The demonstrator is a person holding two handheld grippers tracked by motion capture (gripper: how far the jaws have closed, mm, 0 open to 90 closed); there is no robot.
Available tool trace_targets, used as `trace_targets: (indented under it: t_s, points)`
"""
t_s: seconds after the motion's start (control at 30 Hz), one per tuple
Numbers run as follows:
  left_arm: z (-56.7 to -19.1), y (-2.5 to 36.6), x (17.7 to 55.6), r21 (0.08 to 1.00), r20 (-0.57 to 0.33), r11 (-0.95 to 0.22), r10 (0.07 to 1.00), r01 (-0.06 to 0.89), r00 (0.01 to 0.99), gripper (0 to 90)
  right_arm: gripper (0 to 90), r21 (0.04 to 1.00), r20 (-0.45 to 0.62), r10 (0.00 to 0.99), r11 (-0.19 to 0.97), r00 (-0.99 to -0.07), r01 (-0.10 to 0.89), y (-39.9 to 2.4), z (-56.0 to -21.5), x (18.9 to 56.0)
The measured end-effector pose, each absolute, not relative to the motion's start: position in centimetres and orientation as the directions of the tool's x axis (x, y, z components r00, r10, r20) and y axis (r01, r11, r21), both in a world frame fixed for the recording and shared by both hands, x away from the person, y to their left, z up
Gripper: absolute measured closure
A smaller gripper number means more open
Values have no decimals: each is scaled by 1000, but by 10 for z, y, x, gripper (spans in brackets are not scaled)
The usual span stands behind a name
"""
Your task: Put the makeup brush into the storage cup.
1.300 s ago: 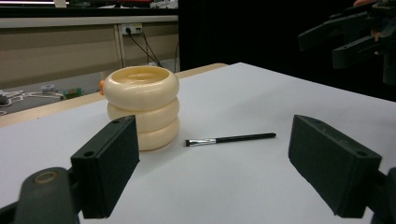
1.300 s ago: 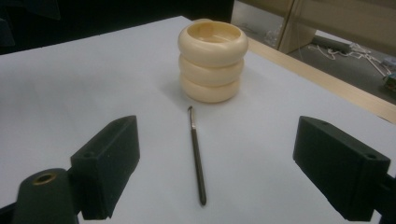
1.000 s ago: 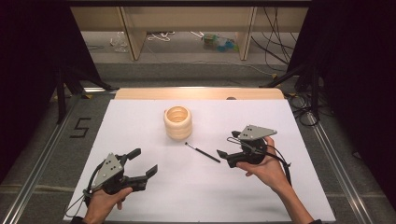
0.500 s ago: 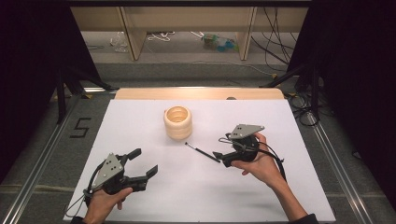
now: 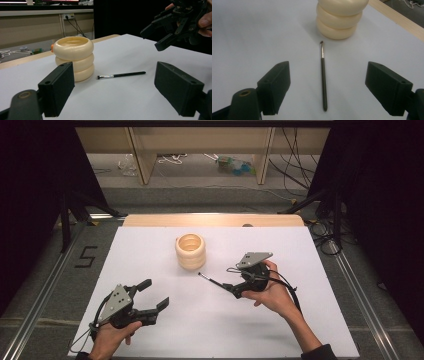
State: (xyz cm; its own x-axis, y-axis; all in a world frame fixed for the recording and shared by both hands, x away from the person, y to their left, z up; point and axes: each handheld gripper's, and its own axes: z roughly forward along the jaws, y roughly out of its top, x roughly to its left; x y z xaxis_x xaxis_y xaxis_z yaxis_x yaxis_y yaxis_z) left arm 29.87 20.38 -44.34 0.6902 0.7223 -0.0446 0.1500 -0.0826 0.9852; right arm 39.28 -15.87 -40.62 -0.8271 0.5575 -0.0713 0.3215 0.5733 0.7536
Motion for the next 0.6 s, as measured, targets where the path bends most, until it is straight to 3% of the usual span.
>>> trace_targets:
  t_s: [0.6]
  points:
    - [-443,204,298,985,-50,-77,723,153,689,165,217,700,-83,527,635,-846,327,-135,-411,408]
